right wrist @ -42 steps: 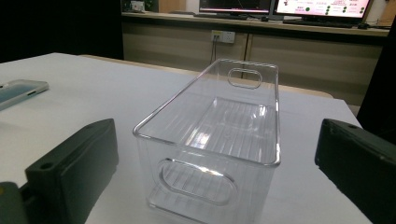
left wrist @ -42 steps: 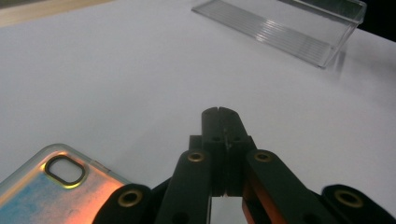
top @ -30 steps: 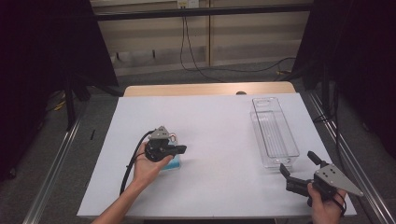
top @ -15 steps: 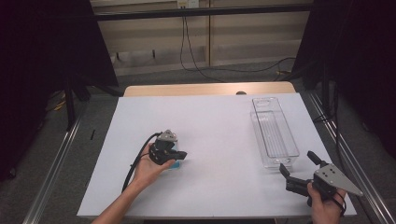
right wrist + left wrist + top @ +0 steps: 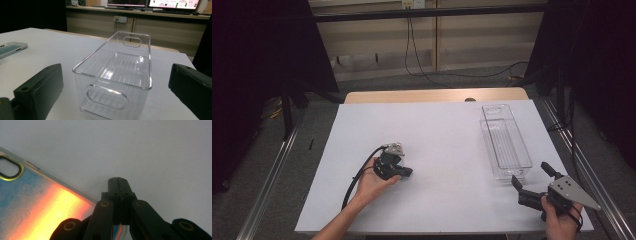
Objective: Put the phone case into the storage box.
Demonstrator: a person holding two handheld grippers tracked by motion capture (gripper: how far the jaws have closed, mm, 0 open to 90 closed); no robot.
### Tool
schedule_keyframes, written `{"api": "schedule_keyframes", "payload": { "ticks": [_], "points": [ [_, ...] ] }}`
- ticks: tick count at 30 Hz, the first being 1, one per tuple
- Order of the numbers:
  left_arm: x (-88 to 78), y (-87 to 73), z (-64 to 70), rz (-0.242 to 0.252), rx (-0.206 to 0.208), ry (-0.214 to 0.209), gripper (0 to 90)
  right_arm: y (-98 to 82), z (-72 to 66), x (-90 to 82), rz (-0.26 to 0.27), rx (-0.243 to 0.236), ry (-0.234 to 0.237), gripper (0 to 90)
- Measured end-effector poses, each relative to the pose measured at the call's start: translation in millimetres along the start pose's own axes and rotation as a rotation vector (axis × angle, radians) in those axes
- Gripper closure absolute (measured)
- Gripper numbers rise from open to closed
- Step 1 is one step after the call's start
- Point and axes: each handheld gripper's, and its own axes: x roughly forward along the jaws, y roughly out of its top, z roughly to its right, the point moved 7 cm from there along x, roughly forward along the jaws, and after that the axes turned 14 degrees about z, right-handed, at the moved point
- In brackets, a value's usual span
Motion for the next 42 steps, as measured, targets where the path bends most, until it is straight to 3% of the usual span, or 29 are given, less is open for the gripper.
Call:
{"api": "schedule_keyframes", "payload": {
  "ticks": [22, 42],
  "points": [
    [-4.6, -4.3, -1.6, 0.009, -0.043, -0.007, 90.0, 0.2, 0.3, -0.3, -0.001, 0.002, 0.004, 0.0],
    [-10.3, -7.7, -1.2, -0.004, -0.038, 0.011, 90.0, -0.1, 0.2, -0.3, -0.002, 0.001, 0.004, 0.0]
  ]
}}
